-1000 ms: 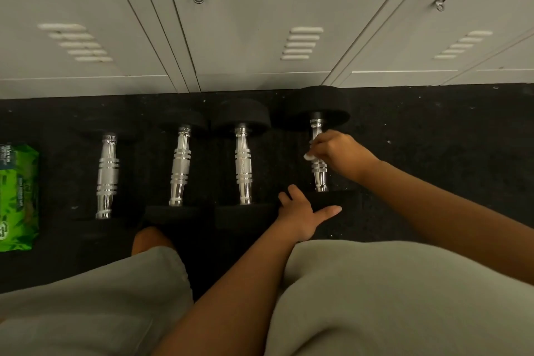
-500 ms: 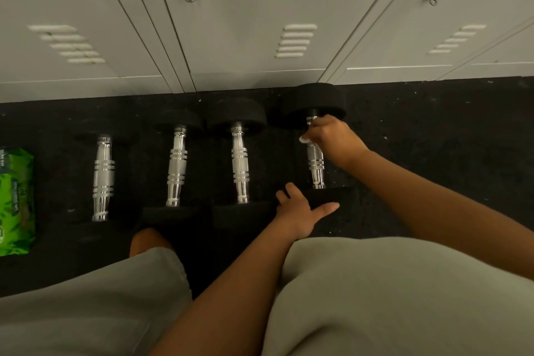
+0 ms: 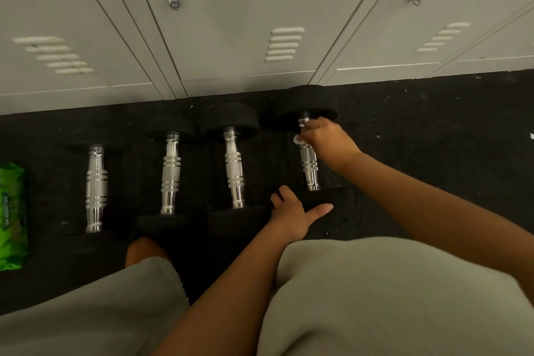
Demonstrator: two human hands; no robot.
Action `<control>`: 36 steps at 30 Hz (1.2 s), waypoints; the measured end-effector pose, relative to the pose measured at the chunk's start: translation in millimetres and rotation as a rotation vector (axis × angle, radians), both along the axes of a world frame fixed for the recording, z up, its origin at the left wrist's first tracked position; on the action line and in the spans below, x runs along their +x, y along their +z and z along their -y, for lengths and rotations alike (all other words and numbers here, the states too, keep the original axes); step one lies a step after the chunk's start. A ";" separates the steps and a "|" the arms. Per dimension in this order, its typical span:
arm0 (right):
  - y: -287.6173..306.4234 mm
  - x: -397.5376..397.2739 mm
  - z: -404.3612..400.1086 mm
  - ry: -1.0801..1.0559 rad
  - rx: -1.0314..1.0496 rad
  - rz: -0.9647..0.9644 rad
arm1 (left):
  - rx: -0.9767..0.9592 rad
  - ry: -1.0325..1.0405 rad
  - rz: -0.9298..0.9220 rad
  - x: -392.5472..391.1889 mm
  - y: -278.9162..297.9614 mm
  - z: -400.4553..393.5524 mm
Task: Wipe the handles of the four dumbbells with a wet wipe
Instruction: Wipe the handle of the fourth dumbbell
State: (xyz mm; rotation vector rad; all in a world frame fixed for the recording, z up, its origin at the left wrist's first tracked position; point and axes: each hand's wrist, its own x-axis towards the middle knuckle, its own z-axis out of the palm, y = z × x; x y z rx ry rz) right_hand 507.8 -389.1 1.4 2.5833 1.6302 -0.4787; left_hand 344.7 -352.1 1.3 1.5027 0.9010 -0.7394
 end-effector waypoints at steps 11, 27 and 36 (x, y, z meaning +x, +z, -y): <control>-4.2 -4.4 0.5 -0.087 0.035 0.060 | -0.031 0.008 0.028 -2.5 -2.5 -0.6; -1.3 -7.9 5.5 -0.121 0.020 0.021 | -0.021 0.019 0.026 -2.7 -5.2 0.7; -7.6 -3.3 -4.8 -0.243 0.059 0.046 | -0.014 0.021 0.027 -2.9 -5.3 1.6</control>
